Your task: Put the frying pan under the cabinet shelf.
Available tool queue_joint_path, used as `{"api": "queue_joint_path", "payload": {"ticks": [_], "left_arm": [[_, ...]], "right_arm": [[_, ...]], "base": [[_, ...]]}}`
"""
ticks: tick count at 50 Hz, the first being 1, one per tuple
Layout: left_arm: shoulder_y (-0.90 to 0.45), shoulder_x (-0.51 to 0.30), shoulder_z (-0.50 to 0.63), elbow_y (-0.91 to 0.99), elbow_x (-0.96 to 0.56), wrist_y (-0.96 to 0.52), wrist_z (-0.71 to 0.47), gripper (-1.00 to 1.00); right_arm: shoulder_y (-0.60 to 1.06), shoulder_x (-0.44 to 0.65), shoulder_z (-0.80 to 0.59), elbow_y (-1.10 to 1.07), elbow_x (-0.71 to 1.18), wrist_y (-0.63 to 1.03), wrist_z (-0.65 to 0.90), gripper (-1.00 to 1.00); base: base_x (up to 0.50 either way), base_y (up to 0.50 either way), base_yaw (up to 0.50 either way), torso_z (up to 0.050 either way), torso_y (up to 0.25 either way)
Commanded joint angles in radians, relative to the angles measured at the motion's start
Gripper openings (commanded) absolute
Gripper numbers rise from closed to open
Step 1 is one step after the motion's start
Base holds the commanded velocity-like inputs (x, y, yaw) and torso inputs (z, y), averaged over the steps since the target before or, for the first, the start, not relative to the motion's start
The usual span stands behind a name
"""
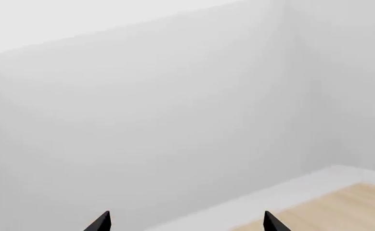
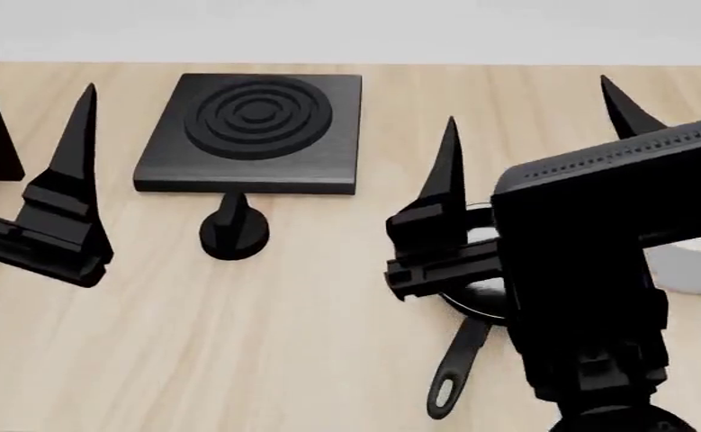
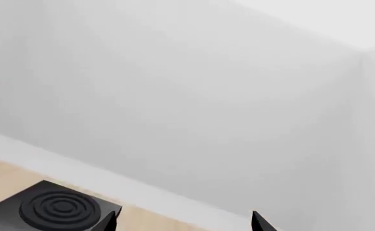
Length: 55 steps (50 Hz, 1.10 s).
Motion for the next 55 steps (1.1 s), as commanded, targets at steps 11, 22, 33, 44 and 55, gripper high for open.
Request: {"api": "queue_joint_path", "payload": {"ticks": [11,22,33,44,55], "left_arm": [[-0.236,-0.001,0.027,-0.016,-0.030,-0.157,0.007,1.00],[-0.363,-0.007,0.017,-0.057,-0.045,-0.204,0.025,1.00],[-0.461,-0.019,0.019,-0.086,-0.055,-0.245,0.034,1.00],[-0.561,-0.021,0.045,-0.120,-0.062,-0.277,0.035,1.00],[-0.635,-0.023,0.038,-0.130,-0.073,-0.319,0.038,1.00]], "right_arm": [[0.272,0.026,-0.084,-0.022,0.005,0.215,-0.024,1.00],[0.431,0.038,-0.109,0.019,0.018,0.284,-0.055,1.00],[0.539,0.053,-0.151,0.068,0.022,0.302,-0.069,1.00],[0.654,0.066,-0.200,0.115,0.026,0.330,-0.085,1.00],[0.711,0.066,-0.202,0.130,0.033,0.340,-0.097,1.00]], "base": [[0.00,0.00,0.00,0.000,0.000],[0.00,0.00,0.00,0.000,0.000],[0.00,0.00,0.00,0.000,0.000],[0.00,0.00,0.00,0.000,0.000],[0.00,0.00,0.00,0.000,0.000]]}}
